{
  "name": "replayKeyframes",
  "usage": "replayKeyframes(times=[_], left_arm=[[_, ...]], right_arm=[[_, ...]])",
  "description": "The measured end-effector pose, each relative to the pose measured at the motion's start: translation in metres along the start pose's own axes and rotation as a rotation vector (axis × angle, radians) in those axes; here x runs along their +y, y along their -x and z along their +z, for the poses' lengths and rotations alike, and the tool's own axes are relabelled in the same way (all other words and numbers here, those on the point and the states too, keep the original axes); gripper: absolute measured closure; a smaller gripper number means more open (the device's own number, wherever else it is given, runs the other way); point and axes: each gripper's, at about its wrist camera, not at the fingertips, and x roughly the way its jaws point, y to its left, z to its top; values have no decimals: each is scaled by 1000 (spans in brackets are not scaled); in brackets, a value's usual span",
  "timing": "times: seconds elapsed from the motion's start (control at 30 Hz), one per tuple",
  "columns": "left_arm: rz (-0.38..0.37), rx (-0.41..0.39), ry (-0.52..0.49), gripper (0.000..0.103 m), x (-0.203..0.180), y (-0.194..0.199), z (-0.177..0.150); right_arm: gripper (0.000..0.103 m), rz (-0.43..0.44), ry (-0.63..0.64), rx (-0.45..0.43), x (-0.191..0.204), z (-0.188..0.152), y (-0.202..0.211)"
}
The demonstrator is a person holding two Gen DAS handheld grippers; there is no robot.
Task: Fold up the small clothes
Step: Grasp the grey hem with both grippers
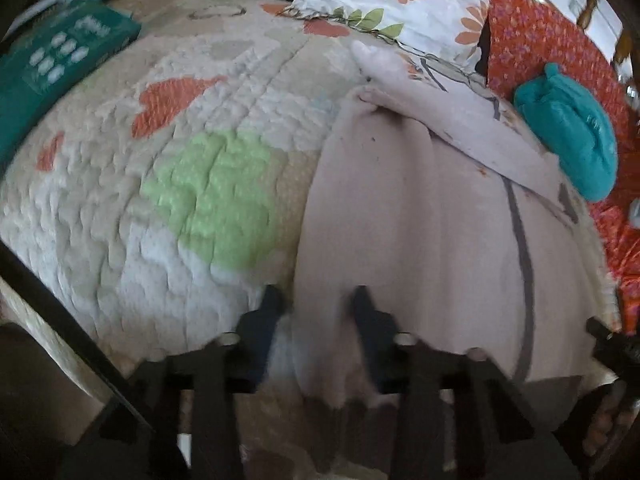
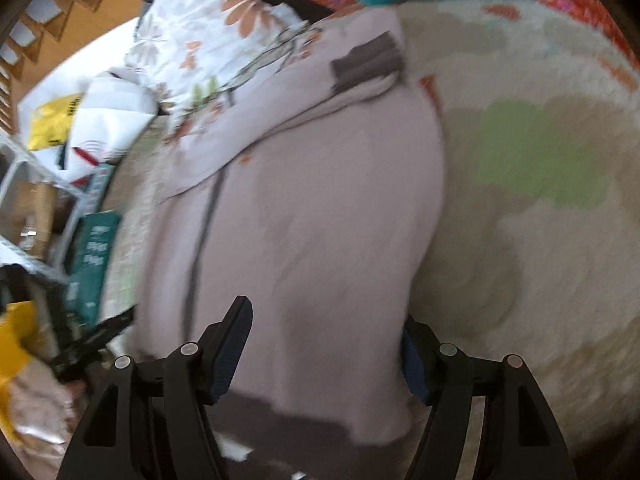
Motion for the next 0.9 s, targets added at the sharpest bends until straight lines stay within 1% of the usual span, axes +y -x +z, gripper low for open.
replayKeyframes(times=[0.1, 0.2, 0.3, 0.43, 0.53, 0.57, 0.6, 0.63, 0.67, 0.7, 0.77, 0.8, 0.9], left_arm=[[-50, 16, 55, 74, 10, 4, -12], [-74, 30, 86, 73, 11, 5, -24], [-105, 61, 103, 69, 5, 2, -36], [-93, 61, 96, 62, -3, 2, -47], [-108, 76, 110, 61, -3, 2, -53], [-114, 88, 115, 62, -3, 2, -56], [-124, 101, 118, 77, -3, 1, -58], [-136, 108, 119, 91, -4, 0, -60], [-128, 104, 113, 94, -6, 2, -63], [-101, 91, 96, 95, -10, 5, -64], [-78, 66, 91, 96, -12, 16, -63], [-86, 45, 98, 96, -12, 26, -61], [-126, -3, 136, 96, -9, 53, -53]], right_arm=[[30, 48, -2, 18, 3, -11, 0], [30, 83, -17, 43, 2, -22, 0], [31, 92, -8, 57, 5, -32, 1], [34, 114, -11, 100, 8, -47, 0], [36, 108, 2, 130, 9, -59, 1], [41, 105, 4, 139, 10, -61, 0], [50, 99, 8, 154, 10, -64, -1], [58, 76, 17, 168, 10, -68, -3], [76, 57, 22, 176, 10, -70, -4], [93, 49, 20, 184, 10, -72, -6], [93, 53, 9, 178, 9, -72, -4], [93, 57, 11, 163, 10, -70, 1], [94, 90, 31, 81, 18, -62, 27]])
